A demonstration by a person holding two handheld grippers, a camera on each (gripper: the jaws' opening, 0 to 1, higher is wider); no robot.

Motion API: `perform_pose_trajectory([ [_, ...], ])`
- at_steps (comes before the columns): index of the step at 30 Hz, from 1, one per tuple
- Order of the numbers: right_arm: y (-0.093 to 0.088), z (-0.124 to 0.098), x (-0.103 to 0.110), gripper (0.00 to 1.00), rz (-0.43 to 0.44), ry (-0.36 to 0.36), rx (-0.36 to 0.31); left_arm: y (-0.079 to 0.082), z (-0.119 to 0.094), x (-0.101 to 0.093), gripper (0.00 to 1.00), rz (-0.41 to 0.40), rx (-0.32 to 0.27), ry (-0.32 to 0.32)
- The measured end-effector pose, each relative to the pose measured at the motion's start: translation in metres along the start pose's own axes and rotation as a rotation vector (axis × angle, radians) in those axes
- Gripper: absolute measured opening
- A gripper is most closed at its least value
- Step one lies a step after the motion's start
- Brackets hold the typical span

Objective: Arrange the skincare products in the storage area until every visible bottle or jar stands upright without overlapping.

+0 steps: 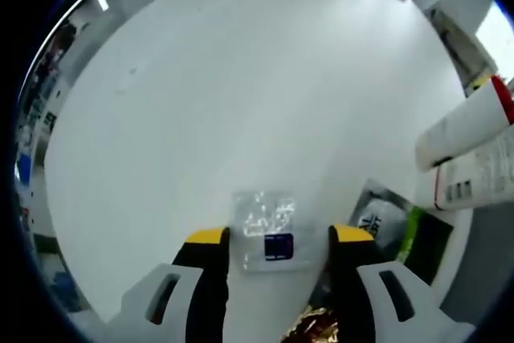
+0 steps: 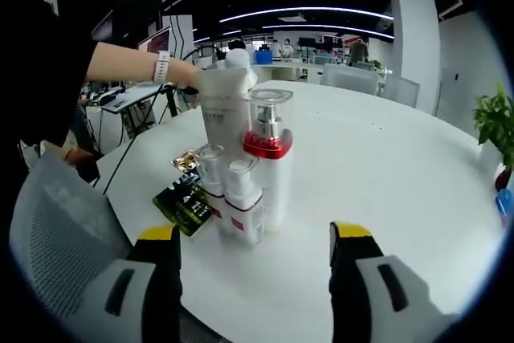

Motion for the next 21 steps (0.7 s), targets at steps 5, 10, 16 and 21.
perform_pose_trajectory([
  [5,0.0001,0.0001,-0.0001,0.76,-0.002,0.002,0.001,0.0035,0.0010,0.0065,0.46,0.019,0.012,-0.003],
  [10,0.0001,0.0001,0.0002,0.76,-0.003,0.003,0.002,0.0030,0.0004,0.0081,0.43,0.021,0.023,-0.001],
  [16,0.0009,-0.0003,0.0000,0.77,0.005,0.004,-0.006,0.0021,-0.0006,0.0061,0.36,0.007,0.025,0.000],
  [21,0.0012,0.0001,0.0008,0.77,0.009,0.010,-0.010,0.0023,-0.0006,0.0079,0.36,0.002,0.028,-0.001],
])
Point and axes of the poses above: the point that each gripper's makers call its tool centre point, and the gripper's own axes: z roughly forward along the fingers, x roughly to its left, y roughly out of its top, the point moved 8 cm from there along -z, roughly backward along the fingers, and after that the axes turned 11 degrees about x, right-handed, at the moved point
